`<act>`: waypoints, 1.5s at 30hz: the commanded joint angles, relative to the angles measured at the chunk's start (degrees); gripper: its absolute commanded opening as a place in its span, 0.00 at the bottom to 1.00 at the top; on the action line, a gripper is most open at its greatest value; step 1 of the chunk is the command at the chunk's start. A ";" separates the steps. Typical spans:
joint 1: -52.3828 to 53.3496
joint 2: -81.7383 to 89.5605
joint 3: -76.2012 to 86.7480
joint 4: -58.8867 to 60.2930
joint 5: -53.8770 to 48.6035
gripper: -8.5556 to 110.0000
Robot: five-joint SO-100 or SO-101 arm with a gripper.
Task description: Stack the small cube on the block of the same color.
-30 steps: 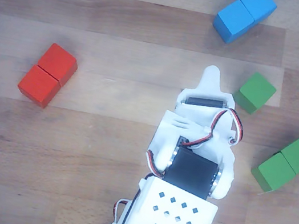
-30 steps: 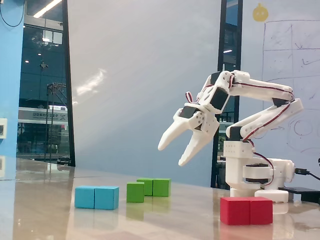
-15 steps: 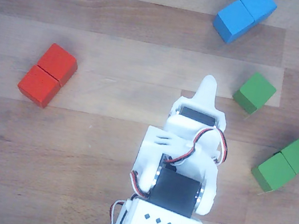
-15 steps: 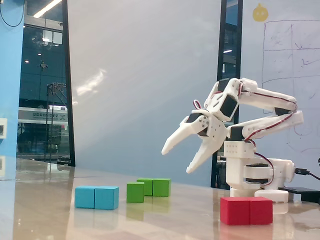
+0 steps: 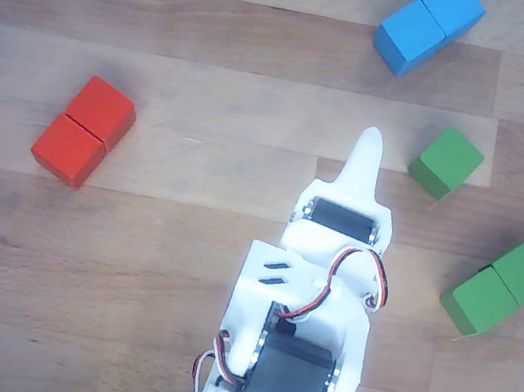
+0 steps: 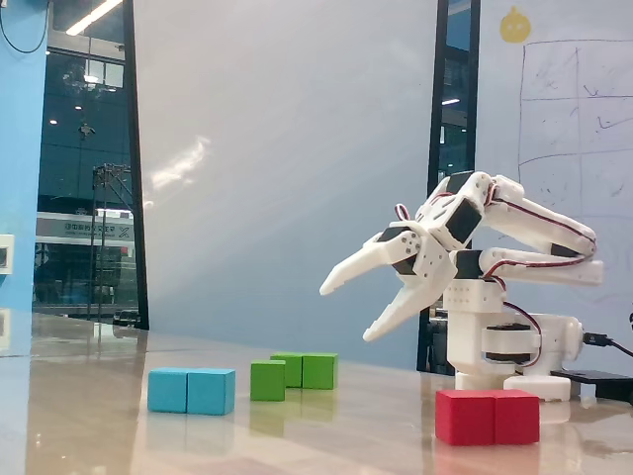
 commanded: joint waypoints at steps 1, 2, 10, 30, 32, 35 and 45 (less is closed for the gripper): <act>-0.26 3.16 0.44 -1.58 0.44 0.31; -0.26 4.13 1.23 -1.58 0.44 0.31; 0.09 11.07 8.26 -0.79 0.44 0.31; -0.44 13.36 6.94 7.91 0.44 0.31; -0.44 13.36 6.94 7.56 0.35 0.31; -0.62 13.36 6.94 7.56 0.00 0.31; -3.78 13.36 6.86 7.56 -0.44 0.31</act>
